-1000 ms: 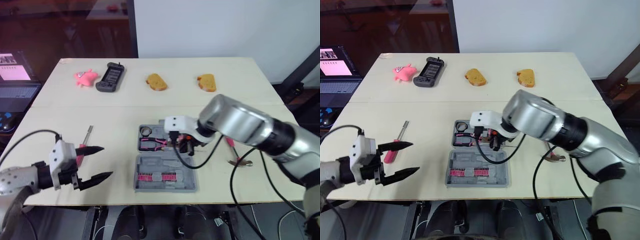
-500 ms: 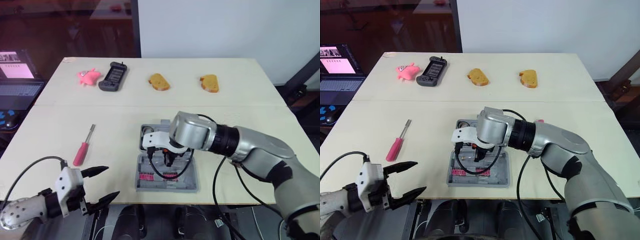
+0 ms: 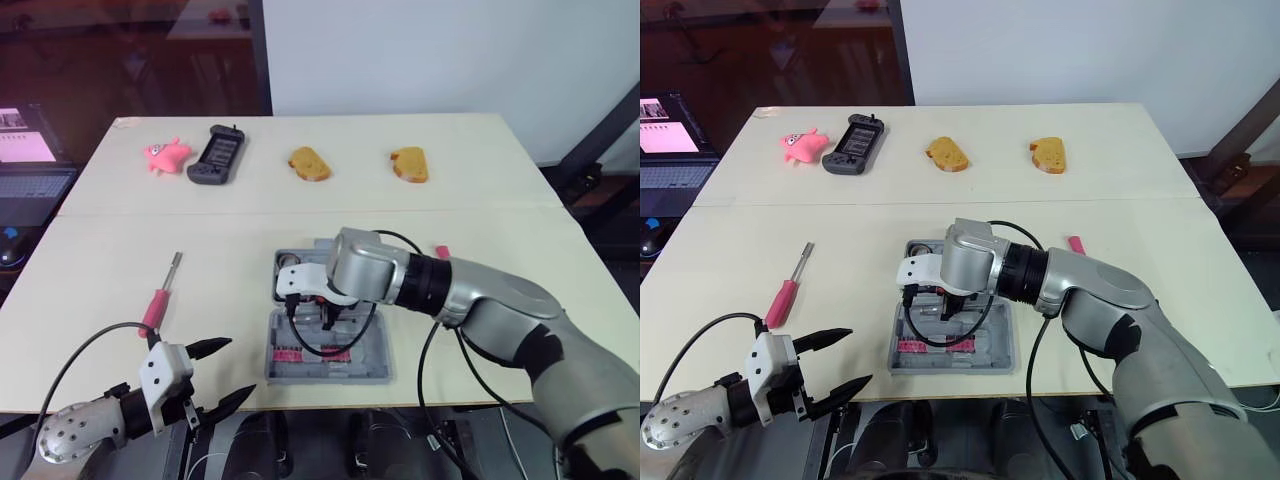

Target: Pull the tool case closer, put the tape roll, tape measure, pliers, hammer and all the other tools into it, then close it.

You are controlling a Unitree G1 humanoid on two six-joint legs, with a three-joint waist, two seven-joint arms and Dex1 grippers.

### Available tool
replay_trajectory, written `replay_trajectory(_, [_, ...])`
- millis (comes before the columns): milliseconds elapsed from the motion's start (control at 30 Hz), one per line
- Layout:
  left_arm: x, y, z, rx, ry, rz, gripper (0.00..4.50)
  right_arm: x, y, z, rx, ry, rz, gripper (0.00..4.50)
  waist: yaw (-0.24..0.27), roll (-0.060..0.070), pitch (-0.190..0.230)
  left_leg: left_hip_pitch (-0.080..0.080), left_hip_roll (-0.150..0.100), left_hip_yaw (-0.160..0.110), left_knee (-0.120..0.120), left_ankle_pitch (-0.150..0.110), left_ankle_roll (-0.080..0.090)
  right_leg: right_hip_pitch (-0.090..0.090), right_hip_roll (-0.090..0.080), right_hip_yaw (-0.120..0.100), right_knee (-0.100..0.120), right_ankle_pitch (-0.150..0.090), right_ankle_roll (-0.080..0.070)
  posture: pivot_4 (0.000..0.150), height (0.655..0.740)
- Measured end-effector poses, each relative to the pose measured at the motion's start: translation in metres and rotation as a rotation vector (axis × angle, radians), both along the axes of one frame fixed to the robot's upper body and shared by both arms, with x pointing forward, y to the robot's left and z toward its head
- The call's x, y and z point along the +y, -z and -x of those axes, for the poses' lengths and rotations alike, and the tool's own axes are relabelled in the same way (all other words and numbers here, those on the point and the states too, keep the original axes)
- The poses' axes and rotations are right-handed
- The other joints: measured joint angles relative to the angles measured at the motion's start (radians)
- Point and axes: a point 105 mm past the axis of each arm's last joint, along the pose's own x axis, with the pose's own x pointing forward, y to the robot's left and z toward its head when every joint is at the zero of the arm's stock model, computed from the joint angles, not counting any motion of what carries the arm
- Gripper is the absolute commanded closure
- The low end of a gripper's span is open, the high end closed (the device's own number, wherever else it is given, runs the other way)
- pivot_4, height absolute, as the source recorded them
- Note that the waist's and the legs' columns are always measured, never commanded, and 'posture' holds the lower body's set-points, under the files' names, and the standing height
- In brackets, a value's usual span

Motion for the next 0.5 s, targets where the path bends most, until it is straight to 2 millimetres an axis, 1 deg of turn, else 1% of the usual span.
replay_trajectory(200, [0.002,0.003,0.001,0.009,-0.006,-0.006,0.0,0.009,0.0,-0.001,0.003,0.017,-0.018,4.49,-0.003,0.0,0.0,0.001,0.0,0.0,0.0,0.0,0.0,0.0,0.0,0.0,0.0,0.0,0.0,0.15,0.7188])
replay_trajectory(300, [0.002,0.003,0.001,0.008,-0.003,-0.016,0.0,0.016,0.004,0.0,-0.006,0.007,-0.025,4.49,-0.003,0.0,0.0,0.0,0.0,0.0,0.0,0.0,0.0,-0.001,0.0,0.0,0.0,0.0,0.0,0.15,0.7188])
replay_trajectory(500, [0.002,0.007,0.001,0.021,-0.004,-0.02,0.0,0.022,0.005,0.0,-0.011,0.01,-0.039,4.49,-0.001,0.0,0.0,0.0,0.0,0.0,0.0,0.0,0.0,-0.001,0.0,0.0,0.0,0.0,0.0,0.15,0.7188])
